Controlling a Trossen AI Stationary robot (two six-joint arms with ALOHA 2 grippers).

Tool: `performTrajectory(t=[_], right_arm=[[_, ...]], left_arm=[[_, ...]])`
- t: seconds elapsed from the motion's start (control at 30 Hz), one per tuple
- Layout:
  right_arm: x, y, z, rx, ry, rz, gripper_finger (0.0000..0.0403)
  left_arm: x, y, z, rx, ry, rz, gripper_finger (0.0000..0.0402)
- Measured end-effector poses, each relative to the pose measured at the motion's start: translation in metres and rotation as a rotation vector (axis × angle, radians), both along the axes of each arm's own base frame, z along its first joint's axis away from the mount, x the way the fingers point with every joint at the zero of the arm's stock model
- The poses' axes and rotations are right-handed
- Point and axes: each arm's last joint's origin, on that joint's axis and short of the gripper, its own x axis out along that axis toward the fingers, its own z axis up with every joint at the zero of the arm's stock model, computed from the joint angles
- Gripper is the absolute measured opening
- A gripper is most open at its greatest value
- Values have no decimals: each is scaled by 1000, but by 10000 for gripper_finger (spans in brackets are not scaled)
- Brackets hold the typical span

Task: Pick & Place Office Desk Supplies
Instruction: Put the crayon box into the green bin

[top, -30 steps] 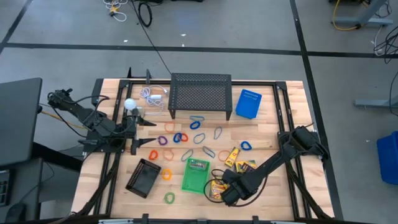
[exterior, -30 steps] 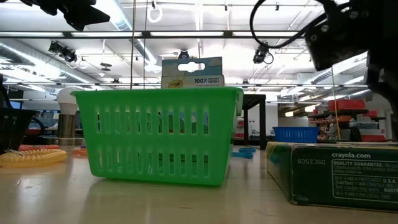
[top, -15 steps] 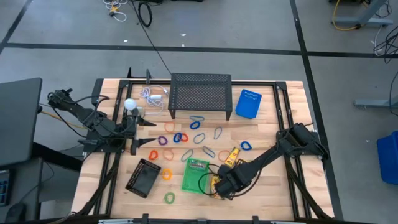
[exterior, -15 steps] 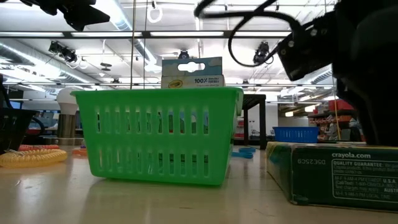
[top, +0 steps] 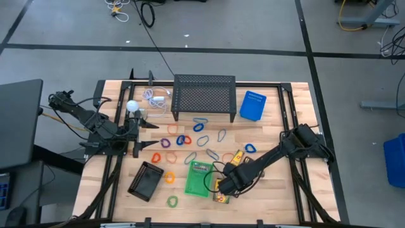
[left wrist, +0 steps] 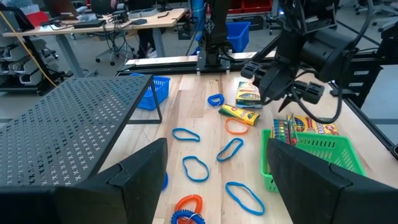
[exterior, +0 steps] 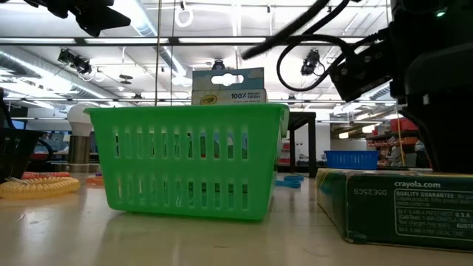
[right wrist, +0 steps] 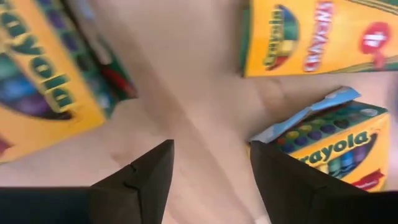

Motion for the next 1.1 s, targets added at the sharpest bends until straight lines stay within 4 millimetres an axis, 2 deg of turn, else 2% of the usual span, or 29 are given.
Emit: performTrajectory(t=[0.17,0.53,0.7,0.9,1.1], right_arm=[[-3,-3,1,-62,10,-22,215],[-5,-4,1,-115,-1,-45,125],[-12,-1,2,-105,67,-11,102],[-20,5,3,-92,130,74,113],[-27,1,11,-144,223,105,173]], left_arm=[[0,0,0,-1,0,0,283],[0,0,0,-2,0,-1,283],[0,0,0,-2,0,-1,283],[0,-1,0,-6,3,-17,283],[0,-2,0,-16,9,-56,283]])
